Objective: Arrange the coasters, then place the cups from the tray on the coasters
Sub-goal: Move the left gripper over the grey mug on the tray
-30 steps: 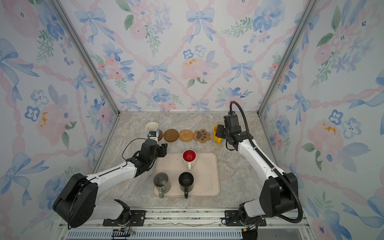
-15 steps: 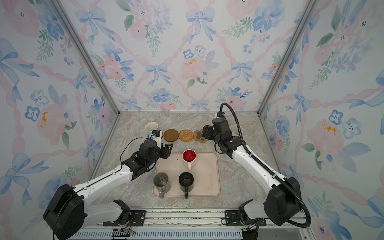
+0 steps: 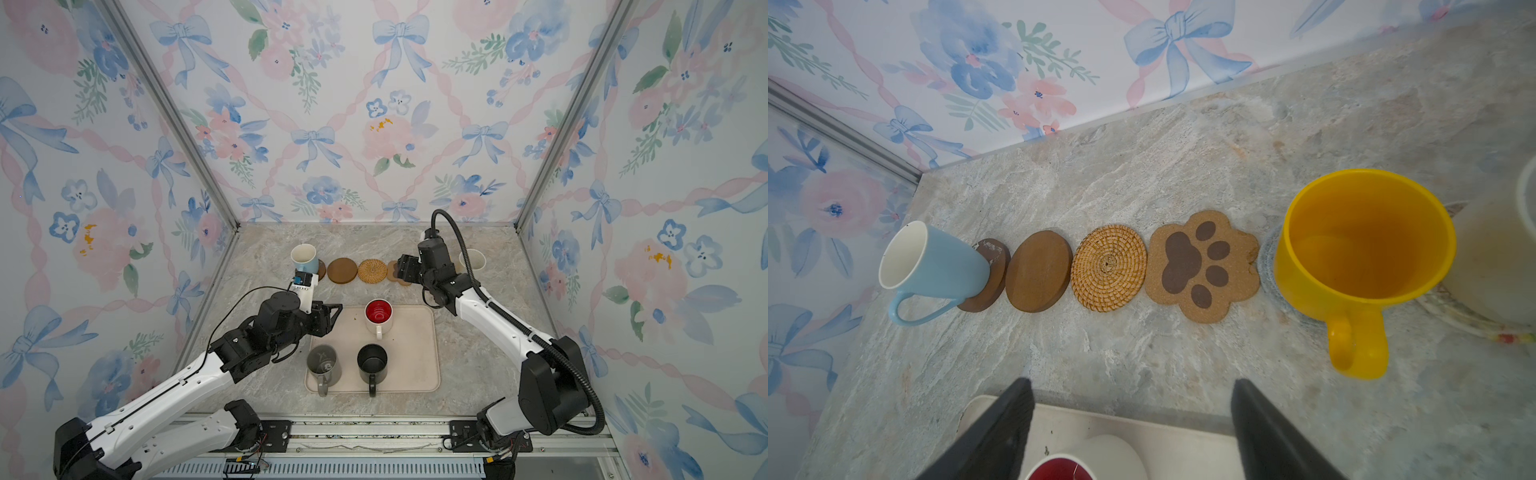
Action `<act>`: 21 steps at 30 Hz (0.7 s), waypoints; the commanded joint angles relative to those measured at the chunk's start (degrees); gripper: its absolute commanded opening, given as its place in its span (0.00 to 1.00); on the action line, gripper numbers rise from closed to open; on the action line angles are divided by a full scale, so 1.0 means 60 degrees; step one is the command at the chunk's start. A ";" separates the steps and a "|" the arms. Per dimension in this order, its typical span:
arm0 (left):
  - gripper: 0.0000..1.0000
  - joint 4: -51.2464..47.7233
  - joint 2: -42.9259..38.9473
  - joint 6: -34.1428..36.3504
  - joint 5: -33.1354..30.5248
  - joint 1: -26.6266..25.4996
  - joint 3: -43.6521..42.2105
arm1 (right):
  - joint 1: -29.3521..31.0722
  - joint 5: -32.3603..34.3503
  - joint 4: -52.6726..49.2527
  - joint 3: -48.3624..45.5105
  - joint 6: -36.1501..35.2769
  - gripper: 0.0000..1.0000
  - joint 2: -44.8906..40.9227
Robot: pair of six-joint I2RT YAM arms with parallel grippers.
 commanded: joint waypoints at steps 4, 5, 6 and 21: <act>0.59 -0.1784 -0.0703 -0.1260 0.0472 -0.0514 -0.0448 | -0.0205 -0.0518 0.0464 -0.0191 0.0185 0.78 0.0303; 0.59 -0.1909 -0.0780 -0.1387 0.0558 -0.0606 -0.0498 | -0.0236 -0.0572 0.0480 -0.0187 0.0198 0.78 0.0334; 0.58 -0.2031 -0.0855 -0.1504 0.0655 -0.0695 -0.0546 | -0.0235 -0.0627 0.0503 -0.0193 0.0213 0.78 0.0358; 0.50 -0.3964 -0.1944 -0.2651 0.1083 -0.1547 -0.0796 | -0.0287 -0.0849 0.0655 -0.0261 0.0301 0.78 0.0437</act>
